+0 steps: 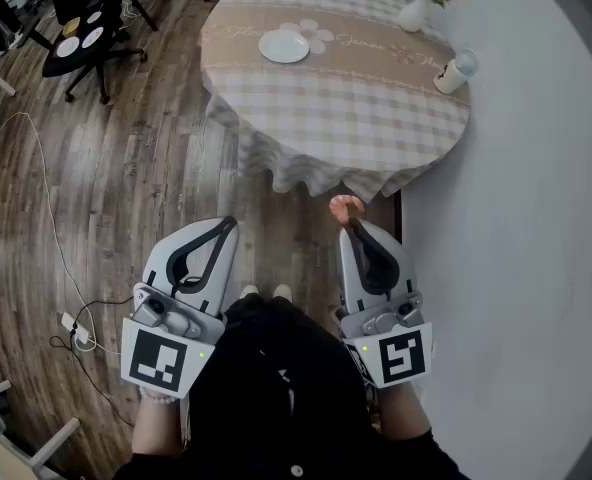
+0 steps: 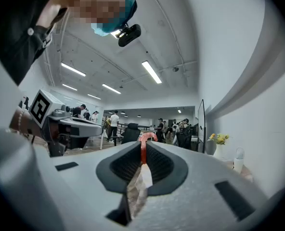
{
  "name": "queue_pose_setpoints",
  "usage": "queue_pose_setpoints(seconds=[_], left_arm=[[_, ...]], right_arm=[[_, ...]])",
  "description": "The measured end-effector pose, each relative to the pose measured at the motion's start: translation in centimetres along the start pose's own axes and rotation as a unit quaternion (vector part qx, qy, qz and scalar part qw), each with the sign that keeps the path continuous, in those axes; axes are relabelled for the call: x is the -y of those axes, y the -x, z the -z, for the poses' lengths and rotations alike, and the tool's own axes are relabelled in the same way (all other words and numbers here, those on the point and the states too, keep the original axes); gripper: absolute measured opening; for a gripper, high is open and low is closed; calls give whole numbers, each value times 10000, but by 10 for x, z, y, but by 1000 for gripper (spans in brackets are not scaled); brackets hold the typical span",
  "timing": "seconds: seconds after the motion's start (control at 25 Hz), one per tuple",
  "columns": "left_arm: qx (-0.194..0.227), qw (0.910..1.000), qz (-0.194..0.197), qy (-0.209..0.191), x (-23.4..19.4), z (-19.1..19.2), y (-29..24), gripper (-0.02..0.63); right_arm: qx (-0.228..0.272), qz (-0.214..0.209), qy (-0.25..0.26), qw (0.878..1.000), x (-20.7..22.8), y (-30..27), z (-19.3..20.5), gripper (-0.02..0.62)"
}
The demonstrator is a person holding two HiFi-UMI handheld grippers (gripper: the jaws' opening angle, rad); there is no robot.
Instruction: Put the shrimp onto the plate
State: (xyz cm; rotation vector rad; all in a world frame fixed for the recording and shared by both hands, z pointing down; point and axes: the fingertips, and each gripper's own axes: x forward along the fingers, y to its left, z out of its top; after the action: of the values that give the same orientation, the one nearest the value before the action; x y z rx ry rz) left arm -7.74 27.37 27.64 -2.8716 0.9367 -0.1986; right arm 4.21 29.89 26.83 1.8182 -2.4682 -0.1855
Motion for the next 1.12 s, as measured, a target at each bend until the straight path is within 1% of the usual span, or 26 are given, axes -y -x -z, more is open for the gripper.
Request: queue_pose_setpoints(seconds=[0.4,0.6,1.12], left_arm=[[-1,10000,4,-17,-3,2,3,0],[6,10000,4,1,-5,1,7,0],[53,10000,27,7,-15,3,14,0]], right_arm=[[2,-49,14,10000,-6,-4,0,21],[42,25,-96,9999,-7,-4,-2,21],[3,86,-69,9999,-15,-9,-5,21]])
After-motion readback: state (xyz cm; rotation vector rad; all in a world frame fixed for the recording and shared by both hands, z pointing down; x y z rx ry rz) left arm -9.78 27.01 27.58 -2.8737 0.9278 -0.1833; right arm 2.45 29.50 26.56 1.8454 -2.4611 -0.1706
